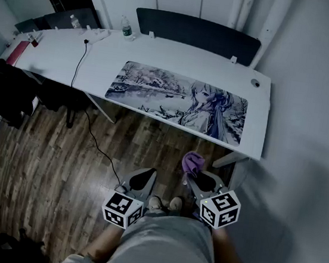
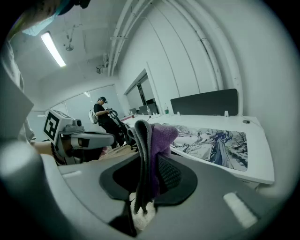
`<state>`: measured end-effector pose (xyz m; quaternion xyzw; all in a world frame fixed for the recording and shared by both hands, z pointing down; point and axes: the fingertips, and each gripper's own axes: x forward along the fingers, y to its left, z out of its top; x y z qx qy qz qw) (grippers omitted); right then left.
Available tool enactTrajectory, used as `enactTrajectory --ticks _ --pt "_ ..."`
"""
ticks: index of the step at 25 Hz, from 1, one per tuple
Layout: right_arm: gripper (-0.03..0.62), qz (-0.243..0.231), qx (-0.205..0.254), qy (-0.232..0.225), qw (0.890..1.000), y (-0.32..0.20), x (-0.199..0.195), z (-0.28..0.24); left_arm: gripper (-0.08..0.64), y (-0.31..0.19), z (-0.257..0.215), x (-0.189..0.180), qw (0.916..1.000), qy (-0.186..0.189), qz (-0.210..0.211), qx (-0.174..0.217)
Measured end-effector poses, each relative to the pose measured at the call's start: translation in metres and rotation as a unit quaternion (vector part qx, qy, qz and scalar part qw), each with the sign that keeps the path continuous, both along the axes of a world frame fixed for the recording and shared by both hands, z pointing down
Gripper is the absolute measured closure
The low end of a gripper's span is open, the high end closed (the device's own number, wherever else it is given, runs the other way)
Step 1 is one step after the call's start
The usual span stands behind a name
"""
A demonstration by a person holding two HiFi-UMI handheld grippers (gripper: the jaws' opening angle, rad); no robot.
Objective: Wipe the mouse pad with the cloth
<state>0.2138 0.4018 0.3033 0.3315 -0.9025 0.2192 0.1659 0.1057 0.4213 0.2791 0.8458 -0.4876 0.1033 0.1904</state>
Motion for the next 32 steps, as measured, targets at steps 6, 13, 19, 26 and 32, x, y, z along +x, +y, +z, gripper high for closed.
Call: enactTrajectory --ticks 6,13,19,26,32 --pt "0.503 0.006 -0.002 -0.003 1.000 0.003 -0.001 0.000 0.546 0.001 -0.003 0.001 1.0000 0.000 0.009 0.000" --pt "0.500 0.012 -0.017 -0.027 0.999 0.003 -0.004 0.000 0.546 0.000 -0.002 0.000 0.9999 -0.003 0.015 0.003" --pt "0.499 0.006 -0.006 -0.024 1.000 0.002 -0.017 -0.006 0.546 0.001 -0.008 -0.015 0.9999 0.002 0.008 0.015" --pt "0.499 0.010 0.007 -0.016 1.000 0.009 -0.038 -0.013 0.546 0.005 -0.010 -0.035 0.9995 0.012 0.011 0.027" --pt "0.499 0.024 0.011 -0.007 1.000 0.018 -0.051 -0.015 0.546 0.011 -0.005 -0.045 0.9991 0.021 0.031 0.021"
